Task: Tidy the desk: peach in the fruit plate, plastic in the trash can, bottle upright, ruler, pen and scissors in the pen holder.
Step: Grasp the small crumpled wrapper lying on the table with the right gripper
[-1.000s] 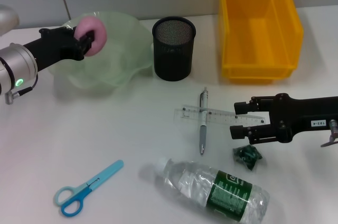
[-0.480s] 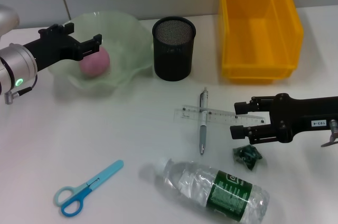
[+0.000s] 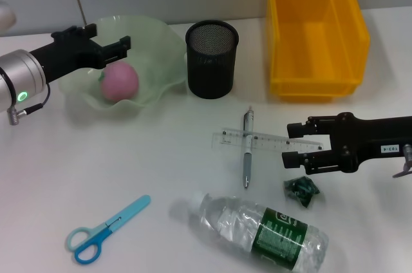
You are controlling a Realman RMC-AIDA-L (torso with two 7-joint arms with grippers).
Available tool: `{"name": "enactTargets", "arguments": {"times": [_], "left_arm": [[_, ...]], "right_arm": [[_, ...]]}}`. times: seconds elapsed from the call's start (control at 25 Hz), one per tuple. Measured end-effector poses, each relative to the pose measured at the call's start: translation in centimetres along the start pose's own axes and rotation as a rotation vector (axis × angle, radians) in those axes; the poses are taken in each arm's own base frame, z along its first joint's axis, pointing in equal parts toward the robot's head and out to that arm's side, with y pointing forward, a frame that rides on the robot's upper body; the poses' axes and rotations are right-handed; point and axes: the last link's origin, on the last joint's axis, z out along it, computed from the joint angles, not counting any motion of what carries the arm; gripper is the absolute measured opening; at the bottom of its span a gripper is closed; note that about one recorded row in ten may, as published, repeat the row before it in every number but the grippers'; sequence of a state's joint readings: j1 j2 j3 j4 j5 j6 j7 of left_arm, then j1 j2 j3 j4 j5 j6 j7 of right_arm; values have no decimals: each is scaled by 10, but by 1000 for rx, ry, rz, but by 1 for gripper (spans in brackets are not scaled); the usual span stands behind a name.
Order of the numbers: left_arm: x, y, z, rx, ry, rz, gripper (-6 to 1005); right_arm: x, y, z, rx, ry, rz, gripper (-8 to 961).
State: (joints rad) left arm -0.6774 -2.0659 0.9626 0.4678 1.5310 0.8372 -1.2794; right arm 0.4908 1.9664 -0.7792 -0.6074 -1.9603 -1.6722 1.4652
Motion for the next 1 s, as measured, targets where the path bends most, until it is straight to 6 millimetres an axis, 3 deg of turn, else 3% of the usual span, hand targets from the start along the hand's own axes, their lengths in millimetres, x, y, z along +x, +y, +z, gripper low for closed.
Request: {"name": "enactTargets", "arguments": {"times": [0.08, 0.32, 0.56, 1.0], "left_arm": [[4, 4, -5, -52, 19, -34, 825], [14, 22, -48, -326, 42, -128, 824], [-2, 30, -90, -483, 17, -196, 823], [-22, 49, -113, -602, 11, -168, 821]], "right_arm": [[0, 0, -1, 1, 1, -1, 750], [-5, -2, -6, 6, 7, 3, 749], [-17, 0, -11, -19, 34, 15, 748], [-38, 4, -14, -76, 161, 58, 746]]}}
